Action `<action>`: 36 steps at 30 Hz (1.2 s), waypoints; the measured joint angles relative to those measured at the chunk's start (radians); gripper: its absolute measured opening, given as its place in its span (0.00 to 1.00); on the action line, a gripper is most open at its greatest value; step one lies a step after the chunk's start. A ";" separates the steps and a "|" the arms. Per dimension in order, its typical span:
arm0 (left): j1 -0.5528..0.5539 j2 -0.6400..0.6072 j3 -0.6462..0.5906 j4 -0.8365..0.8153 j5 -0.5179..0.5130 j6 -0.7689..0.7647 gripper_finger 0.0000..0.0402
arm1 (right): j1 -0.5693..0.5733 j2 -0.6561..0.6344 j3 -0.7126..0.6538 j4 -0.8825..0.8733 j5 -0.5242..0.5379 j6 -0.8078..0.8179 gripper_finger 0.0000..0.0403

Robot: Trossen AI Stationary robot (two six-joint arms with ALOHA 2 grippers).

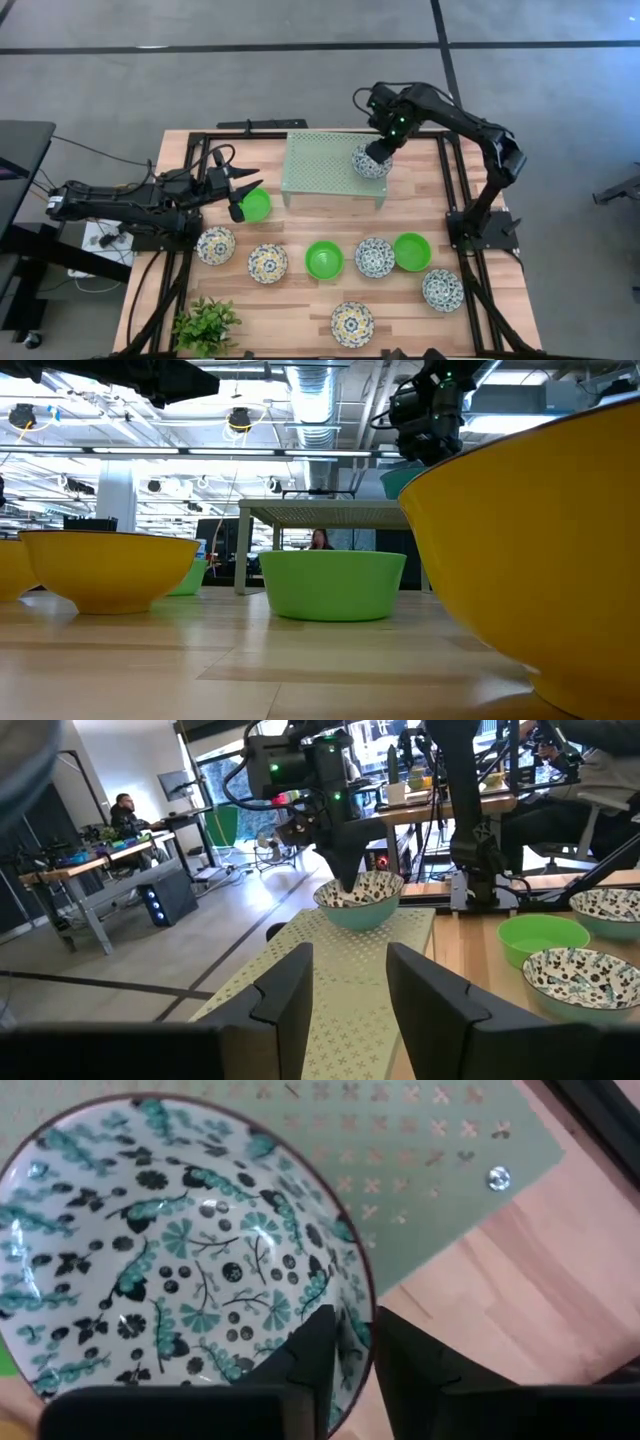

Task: Pick & Place Mini bowls
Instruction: Put the left blue bowl on the shelf, then put the top left yellow bowl on the shelf

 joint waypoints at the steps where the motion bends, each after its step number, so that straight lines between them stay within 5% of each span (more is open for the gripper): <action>1: 0.000 0.000 0.000 0.000 0.000 0.000 0.33 | 0.000 0.000 0.000 0.000 -0.001 -0.018 0.18; 11: 0.000 0.000 0.000 0.000 0.000 0.000 0.33 | 0.054 0.000 0.000 0.003 0.000 -0.083 0.29; 21: 0.000 0.000 0.000 0.000 0.000 0.000 0.33 | 0.083 -0.014 0.013 -0.081 0.119 -0.082 0.46; 36: 0.004 0.141 0.000 -0.066 0.000 -0.143 0.33 | 0.179 -0.017 0.255 -0.150 0.119 -0.101 0.52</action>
